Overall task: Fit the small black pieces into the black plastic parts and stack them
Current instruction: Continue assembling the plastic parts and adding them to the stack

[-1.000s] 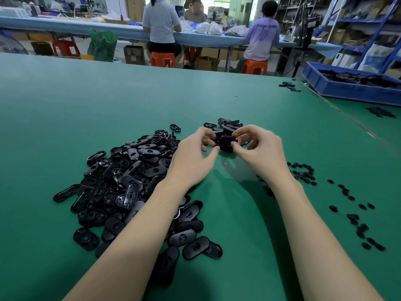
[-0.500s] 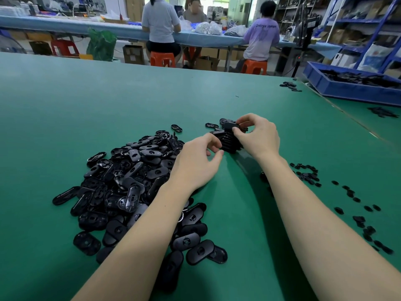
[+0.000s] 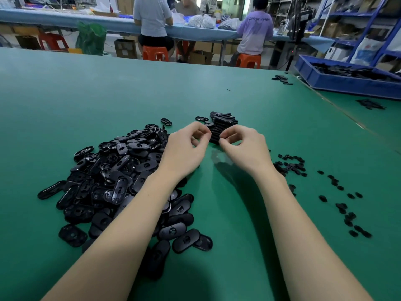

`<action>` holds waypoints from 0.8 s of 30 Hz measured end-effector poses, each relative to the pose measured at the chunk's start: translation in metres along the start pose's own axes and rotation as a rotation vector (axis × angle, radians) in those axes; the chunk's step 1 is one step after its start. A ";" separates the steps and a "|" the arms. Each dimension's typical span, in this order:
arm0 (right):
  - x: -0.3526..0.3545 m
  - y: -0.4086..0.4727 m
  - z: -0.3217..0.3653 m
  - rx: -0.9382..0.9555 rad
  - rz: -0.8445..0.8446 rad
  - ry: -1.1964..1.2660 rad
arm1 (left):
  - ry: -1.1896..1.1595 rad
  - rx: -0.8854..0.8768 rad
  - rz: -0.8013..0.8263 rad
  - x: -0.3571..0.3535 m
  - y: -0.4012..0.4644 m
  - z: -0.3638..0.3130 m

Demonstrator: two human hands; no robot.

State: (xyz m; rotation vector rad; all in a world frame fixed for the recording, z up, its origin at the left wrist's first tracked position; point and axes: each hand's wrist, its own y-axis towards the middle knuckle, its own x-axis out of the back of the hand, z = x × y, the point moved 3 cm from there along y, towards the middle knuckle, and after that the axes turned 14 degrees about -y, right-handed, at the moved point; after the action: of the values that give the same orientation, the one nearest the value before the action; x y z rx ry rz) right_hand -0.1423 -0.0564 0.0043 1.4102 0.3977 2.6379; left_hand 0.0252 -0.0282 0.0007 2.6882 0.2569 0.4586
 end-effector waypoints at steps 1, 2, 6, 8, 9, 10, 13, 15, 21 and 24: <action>-0.001 -0.001 0.003 0.023 0.026 -0.005 | -0.045 0.012 -0.015 0.001 0.001 -0.003; -0.002 -0.001 0.007 0.042 0.045 -0.005 | -0.082 0.026 -0.026 0.001 0.002 -0.006; -0.007 -0.002 0.019 0.085 0.121 0.007 | -0.237 0.101 -0.056 0.011 0.008 -0.020; -0.010 -0.004 0.022 0.105 0.181 -0.013 | -0.223 0.124 -0.041 0.020 0.011 -0.022; -0.011 -0.005 0.023 0.111 0.212 -0.032 | -0.134 0.112 -0.006 0.025 0.013 -0.021; -0.012 -0.006 0.023 0.116 0.237 -0.056 | -0.001 0.095 0.048 0.030 0.013 -0.019; -0.011 -0.008 0.024 0.129 0.279 -0.108 | 0.375 0.082 0.248 0.040 0.012 -0.013; -0.009 -0.008 0.025 0.138 0.285 -0.104 | 0.495 0.121 0.374 0.042 0.010 -0.011; -0.001 -0.005 0.021 0.122 0.307 -0.058 | 0.671 0.167 0.514 0.037 0.009 -0.015; 0.001 -0.004 0.019 0.118 0.308 -0.048 | 0.632 0.155 0.491 0.035 0.009 -0.018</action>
State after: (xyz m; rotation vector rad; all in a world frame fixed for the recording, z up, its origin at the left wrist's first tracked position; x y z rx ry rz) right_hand -0.1268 -0.0491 0.0141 1.6910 0.3627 2.8521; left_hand 0.0528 -0.0210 0.0296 2.6581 -0.2181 1.4893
